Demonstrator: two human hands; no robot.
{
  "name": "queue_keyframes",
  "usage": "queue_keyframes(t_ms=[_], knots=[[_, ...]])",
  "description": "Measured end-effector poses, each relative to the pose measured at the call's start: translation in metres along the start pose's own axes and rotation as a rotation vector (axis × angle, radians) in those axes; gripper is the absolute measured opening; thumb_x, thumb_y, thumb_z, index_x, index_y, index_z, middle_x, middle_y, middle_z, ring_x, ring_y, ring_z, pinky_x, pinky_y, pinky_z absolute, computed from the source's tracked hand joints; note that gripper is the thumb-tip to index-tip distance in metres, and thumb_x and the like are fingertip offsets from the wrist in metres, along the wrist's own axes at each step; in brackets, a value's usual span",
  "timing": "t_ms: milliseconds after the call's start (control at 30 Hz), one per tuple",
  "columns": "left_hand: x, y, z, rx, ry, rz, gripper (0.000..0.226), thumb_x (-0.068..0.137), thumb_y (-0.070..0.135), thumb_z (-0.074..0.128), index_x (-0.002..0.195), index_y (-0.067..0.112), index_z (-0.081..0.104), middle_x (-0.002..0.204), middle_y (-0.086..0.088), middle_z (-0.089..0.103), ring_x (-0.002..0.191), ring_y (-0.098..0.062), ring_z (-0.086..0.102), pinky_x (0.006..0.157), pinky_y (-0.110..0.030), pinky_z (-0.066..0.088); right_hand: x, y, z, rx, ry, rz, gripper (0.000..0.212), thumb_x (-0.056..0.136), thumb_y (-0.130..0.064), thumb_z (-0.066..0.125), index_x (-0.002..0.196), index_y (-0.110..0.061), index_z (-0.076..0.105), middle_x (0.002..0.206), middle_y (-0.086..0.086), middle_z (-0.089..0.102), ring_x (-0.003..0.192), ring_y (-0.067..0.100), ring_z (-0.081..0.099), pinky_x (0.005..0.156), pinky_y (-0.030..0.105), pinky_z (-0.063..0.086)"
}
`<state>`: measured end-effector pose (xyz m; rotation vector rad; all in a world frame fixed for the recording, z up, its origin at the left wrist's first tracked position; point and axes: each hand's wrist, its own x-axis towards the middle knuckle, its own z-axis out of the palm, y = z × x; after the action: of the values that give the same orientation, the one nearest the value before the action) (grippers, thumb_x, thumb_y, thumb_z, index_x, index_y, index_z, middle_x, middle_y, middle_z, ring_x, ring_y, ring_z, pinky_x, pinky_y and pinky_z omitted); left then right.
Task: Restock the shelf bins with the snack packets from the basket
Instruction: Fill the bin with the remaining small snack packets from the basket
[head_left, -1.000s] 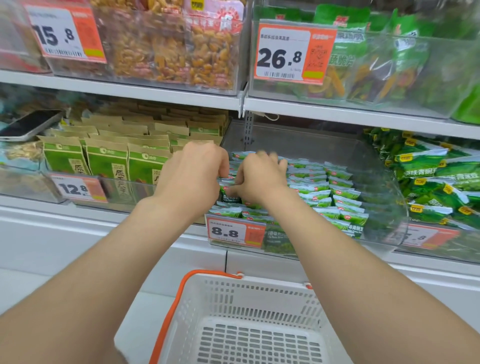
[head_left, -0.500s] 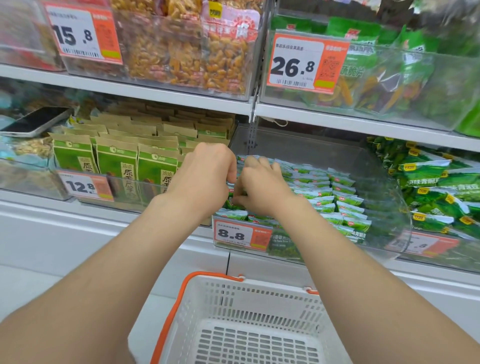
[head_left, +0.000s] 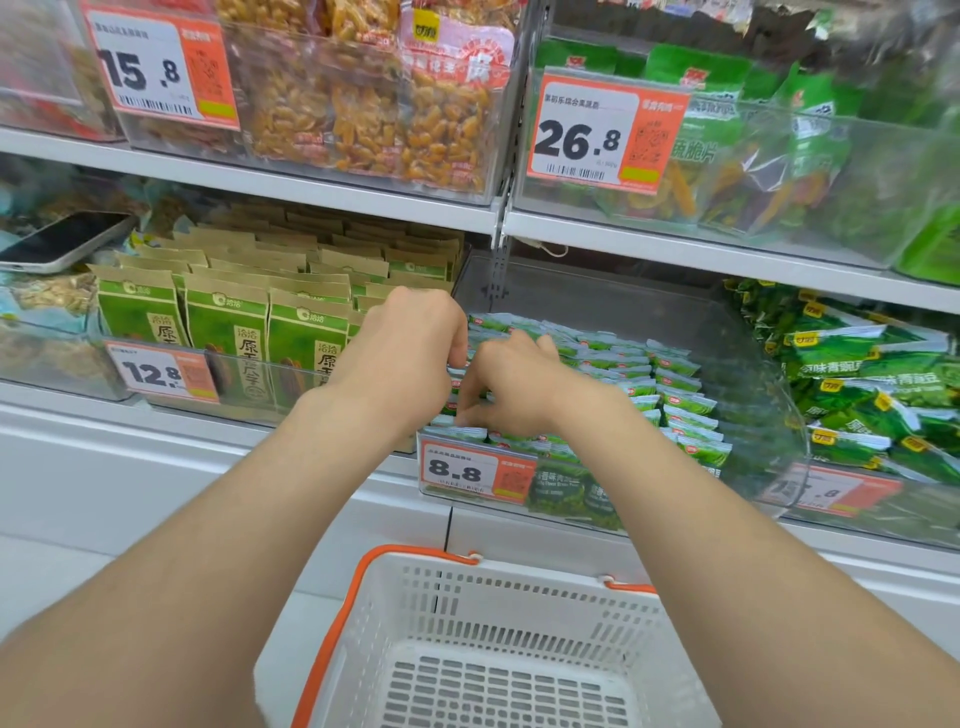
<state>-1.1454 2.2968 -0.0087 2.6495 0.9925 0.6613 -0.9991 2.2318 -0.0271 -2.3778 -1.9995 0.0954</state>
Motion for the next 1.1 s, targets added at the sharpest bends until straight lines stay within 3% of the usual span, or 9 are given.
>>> queue_keyframes(t_ms=[167,267,400,467,600,733,867,1000,1100], knots=[[0.001,-0.002,0.000,-0.007,-0.013,0.008,0.037,0.073,-0.003,0.065,0.072,0.034,0.062,0.095,-0.001,0.064,0.087,-0.028,0.066,0.075,-0.044,0.060,0.006,-0.006,0.011,-0.039,0.172,0.073,0.018,0.080,-0.046,0.085,0.083,-0.030,0.078,0.087,-0.005,0.063,0.099,0.025,0.051,0.085,0.040,0.030],[0.001,-0.004,-0.001,-0.014,-0.015,0.013,0.036,0.074,-0.002,0.066,0.073,0.033,0.062,0.095,-0.001,0.064,0.086,-0.028,0.066,0.075,-0.044,0.060,0.007,-0.002,0.006,0.060,0.125,0.002,0.015,0.083,-0.041,0.084,0.084,-0.027,0.080,0.077,-0.008,0.067,0.093,0.024,0.062,0.081,0.037,0.039],[0.001,-0.004,0.000,0.003,-0.008,0.021,0.034,0.075,-0.001,0.069,0.074,0.033,0.062,0.096,-0.001,0.064,0.087,-0.029,0.066,0.076,-0.043,0.060,-0.002,0.006,-0.014,0.292,-0.063,-0.109,0.017,0.084,-0.041,0.084,0.089,-0.025,0.084,0.072,-0.011,0.073,0.065,0.000,0.059,0.065,0.022,0.047],[0.001,-0.003,0.001,0.010,-0.004,0.016,0.037,0.075,-0.002,0.068,0.074,0.034,0.061,0.096,-0.001,0.063,0.087,-0.029,0.066,0.076,-0.044,0.060,-0.004,0.008,-0.011,0.243,-0.133,-0.088,0.014,0.082,-0.039,0.086,0.085,-0.027,0.083,0.069,-0.016,0.072,0.070,0.000,0.064,0.072,0.025,0.051],[0.001,-0.002,0.000,0.011,-0.004,0.014,0.038,0.074,-0.003,0.068,0.073,0.035,0.061,0.095,-0.001,0.064,0.087,-0.028,0.066,0.076,-0.044,0.060,0.000,0.006,0.006,0.116,-0.002,0.005,0.011,0.082,-0.037,0.086,0.081,-0.029,0.079,0.069,-0.017,0.066,0.086,0.015,0.062,0.092,0.040,0.047],[0.000,-0.003,-0.001,-0.009,-0.022,0.019,0.037,0.075,-0.002,0.068,0.076,0.034,0.065,0.093,0.001,0.065,0.085,-0.026,0.068,0.075,-0.041,0.060,0.000,0.002,0.004,0.193,-0.044,-0.034,0.016,0.083,-0.041,0.085,0.083,-0.025,0.081,0.075,-0.009,0.074,0.082,0.016,0.068,0.077,0.033,0.054],[-0.001,-0.003,-0.002,-0.012,-0.018,0.036,0.033,0.076,0.000,0.070,0.079,0.033,0.068,0.090,0.004,0.065,0.084,-0.024,0.067,0.074,-0.038,0.059,-0.003,0.008,-0.011,0.248,-0.098,-0.098,0.026,0.079,-0.045,0.087,0.098,-0.028,0.083,0.071,-0.013,0.066,0.063,0.000,0.057,0.059,0.022,0.044],[-0.002,-0.002,-0.002,-0.001,-0.017,0.028,0.036,0.077,-0.002,0.070,0.078,0.034,0.067,0.090,0.003,0.064,0.082,-0.023,0.067,0.071,-0.037,0.057,-0.002,0.008,0.002,0.212,-0.155,-0.094,0.017,0.084,-0.032,0.083,0.101,-0.031,0.081,0.077,-0.010,0.064,0.070,0.009,0.059,0.065,0.025,0.044],[-0.003,-0.001,-0.004,0.029,-0.021,0.046,0.036,0.076,-0.002,0.069,0.077,0.035,0.067,0.090,0.003,0.065,0.082,-0.023,0.067,0.073,-0.039,0.059,0.000,0.007,0.004,0.194,-0.087,-0.101,0.012,0.086,-0.033,0.083,0.097,-0.029,0.082,0.075,-0.015,0.065,0.074,0.012,0.061,0.073,0.027,0.043]])
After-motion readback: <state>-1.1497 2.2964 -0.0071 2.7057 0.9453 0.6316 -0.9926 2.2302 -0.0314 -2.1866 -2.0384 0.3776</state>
